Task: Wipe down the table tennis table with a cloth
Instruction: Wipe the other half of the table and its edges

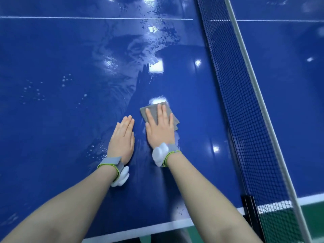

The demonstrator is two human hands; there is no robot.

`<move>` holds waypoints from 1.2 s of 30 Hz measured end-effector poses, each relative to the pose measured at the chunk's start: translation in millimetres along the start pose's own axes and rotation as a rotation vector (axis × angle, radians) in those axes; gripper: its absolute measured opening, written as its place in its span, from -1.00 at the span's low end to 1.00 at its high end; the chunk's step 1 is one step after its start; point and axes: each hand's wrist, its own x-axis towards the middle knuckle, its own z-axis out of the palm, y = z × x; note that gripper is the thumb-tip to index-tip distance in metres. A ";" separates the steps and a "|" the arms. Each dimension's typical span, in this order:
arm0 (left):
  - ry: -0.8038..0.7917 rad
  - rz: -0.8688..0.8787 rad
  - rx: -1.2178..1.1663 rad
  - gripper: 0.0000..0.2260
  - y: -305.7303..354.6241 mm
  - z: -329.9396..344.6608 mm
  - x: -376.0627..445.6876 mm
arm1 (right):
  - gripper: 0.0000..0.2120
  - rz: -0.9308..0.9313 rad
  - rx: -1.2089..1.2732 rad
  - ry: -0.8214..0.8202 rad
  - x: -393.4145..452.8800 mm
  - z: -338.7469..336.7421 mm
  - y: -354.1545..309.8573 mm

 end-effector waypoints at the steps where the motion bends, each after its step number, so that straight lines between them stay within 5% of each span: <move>1: -0.004 0.000 0.002 -0.52 -0.5 0.0 -2.5 | -0.49 -0.026 -0.004 -0.035 -4.9 0.3 0.8; 4: -0.011 0.010 0.002 -0.49 -2.9 0.2 -12.3 | -0.43 -0.078 0.015 -0.079 -15.9 1.4 23.2; 7: -0.009 0.024 0.008 -0.48 -7.3 -0.6 -23.4 | -0.34 0.107 0.053 0.016 -22.8 0.9 50.8; 12: -0.035 0.038 0.014 -0.49 -12.8 -2.4 -35.8 | -0.52 0.255 0.040 -0.007 -37.9 -3.8 57.5; 23: -0.003 0.040 0.017 -0.39 -16.1 -0.1 -61.7 | -0.50 0.030 0.028 -0.090 -87.1 17.2 -1.1; 28: -0.034 0.033 0.015 -0.46 -18.8 -0.8 -78.9 | -0.33 0.184 0.063 -0.015 -100.7 17.6 34.2; 32: -0.040 0.041 0.026 -0.43 -22.7 -2.3 -96.2 | -0.51 0.304 0.071 -0.054 -110.1 17.0 21.8; 36: -0.042 0.055 0.043 -0.35 -24.6 -2.4 -103.0 | -0.46 0.221 0.050 -0.049 -124.3 27.7 -20.4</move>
